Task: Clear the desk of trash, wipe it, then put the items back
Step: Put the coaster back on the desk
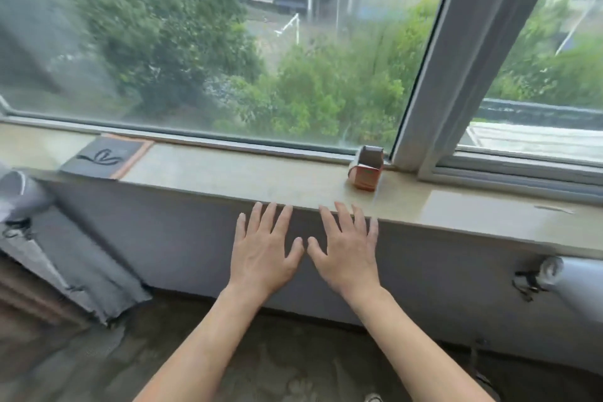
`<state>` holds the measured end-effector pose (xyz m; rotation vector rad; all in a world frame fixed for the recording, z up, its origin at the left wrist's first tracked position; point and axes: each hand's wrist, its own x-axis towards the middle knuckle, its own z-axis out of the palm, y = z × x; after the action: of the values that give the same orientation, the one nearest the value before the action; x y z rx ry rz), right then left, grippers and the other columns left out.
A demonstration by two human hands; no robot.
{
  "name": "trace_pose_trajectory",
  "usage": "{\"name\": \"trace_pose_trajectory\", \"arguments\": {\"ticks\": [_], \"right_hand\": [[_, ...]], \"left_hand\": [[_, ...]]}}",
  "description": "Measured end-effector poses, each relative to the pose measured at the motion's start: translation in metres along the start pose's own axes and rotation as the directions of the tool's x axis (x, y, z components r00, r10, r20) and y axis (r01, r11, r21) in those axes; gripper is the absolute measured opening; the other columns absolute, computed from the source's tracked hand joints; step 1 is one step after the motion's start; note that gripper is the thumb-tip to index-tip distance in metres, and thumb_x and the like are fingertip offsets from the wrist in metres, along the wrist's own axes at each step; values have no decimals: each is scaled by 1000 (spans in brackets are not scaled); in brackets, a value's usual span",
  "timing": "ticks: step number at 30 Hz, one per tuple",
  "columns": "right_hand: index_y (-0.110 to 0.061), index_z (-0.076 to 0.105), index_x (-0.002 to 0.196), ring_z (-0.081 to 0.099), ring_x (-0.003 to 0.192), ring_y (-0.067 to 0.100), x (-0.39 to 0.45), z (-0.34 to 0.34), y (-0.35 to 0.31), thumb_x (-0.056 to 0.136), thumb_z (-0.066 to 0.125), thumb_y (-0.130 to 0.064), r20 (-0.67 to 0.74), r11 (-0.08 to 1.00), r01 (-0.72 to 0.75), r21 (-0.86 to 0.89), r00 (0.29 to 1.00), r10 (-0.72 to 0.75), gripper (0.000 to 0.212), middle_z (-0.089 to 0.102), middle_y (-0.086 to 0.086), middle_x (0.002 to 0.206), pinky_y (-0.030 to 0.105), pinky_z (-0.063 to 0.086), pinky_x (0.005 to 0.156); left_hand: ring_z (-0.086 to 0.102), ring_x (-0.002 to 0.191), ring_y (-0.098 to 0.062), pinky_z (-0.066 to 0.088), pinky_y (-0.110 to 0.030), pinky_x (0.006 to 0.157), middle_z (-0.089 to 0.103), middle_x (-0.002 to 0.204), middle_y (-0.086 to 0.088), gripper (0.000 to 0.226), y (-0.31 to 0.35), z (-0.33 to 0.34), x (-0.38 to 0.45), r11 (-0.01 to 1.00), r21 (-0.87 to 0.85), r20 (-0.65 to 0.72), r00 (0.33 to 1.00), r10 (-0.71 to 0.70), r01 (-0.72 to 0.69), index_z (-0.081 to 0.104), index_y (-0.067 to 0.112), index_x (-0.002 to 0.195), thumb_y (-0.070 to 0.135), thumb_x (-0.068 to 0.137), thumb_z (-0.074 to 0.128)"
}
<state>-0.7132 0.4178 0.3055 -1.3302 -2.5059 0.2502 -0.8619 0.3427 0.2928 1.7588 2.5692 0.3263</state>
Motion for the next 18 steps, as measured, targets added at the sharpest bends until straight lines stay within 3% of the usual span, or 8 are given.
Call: {"name": "trace_pose_trajectory", "arguments": {"ticks": [5, 10, 18], "right_hand": [[-25, 33, 158, 19, 154, 35, 30, 20, -46, 96, 51, -54, 68, 986, 158, 46, 985, -161, 71, 28, 7, 166, 62, 10, 123], [-26, 17, 161, 9, 156, 29, 65, 34, -68, 100, 44, -56, 187, 947, 309, 88, 929, -320, 74, 12, 6, 170, 56, 5, 126], [-26, 18, 160, 15, 153, 29, 104, 58, -120, 99, 42, -57, 254, 854, 503, 133, 816, -520, 73, 15, 6, 167, 53, 12, 124]], "left_hand": [[8, 159, -27, 8, -52, 129, 16, 172, -4, 83, -51, -11, -3, 982, 10, -75, 979, -188, 189, 3, 25, 166, 62, 95, 23], [2, 160, -27, 3, -51, 129, 8, 173, -6, 88, -76, -21, -3, 927, 48, -100, 925, -366, 372, -8, 25, 164, 65, 88, 10], [-1, 160, -26, 0, -51, 129, 6, 173, -4, 80, -117, -29, -21, 801, 49, -128, 799, -588, 597, -3, 27, 165, 58, 100, 31]]}}
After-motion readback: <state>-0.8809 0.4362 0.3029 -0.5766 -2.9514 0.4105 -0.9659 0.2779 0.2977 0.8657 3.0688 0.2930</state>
